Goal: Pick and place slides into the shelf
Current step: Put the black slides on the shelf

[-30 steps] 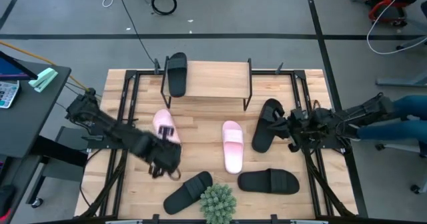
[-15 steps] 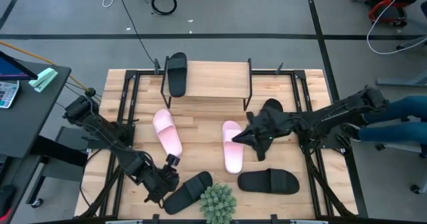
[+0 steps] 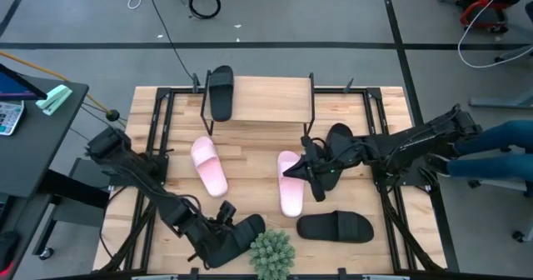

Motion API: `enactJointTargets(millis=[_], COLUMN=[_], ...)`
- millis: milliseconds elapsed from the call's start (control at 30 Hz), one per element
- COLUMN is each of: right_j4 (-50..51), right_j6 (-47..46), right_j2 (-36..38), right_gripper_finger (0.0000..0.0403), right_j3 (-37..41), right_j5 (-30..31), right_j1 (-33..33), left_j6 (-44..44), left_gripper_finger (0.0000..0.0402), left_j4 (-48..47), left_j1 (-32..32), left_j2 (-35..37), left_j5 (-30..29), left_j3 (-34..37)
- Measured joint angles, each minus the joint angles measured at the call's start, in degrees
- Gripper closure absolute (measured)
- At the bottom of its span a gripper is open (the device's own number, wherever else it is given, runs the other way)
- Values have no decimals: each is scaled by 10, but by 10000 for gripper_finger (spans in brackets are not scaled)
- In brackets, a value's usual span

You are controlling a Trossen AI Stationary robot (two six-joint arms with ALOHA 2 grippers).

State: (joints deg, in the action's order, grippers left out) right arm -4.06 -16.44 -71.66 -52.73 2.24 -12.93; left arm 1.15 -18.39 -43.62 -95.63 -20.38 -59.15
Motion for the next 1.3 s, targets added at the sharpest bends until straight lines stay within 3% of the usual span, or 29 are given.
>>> enactJointTargets(millis=[200, 467, 1300], right_j4=[11, 10, 17], right_j6=[0, -1, -19], right_j2=[0, 0, 0], right_gripper_finger=[389, 389, 389], right_j3=[0, 0, 0], right_j5=[0, 0, 0], right_j1=[0, 0, 0], left_j6=[11, 11, -77], left_gripper_finger=[202, 224, 225], left_j4=[51, 51, 39], left_j1=[2, 25, 35], left_j2=[-27, -26, -58], left_j5=[-4, -38, -43], left_j3=[-1, -1, -1])
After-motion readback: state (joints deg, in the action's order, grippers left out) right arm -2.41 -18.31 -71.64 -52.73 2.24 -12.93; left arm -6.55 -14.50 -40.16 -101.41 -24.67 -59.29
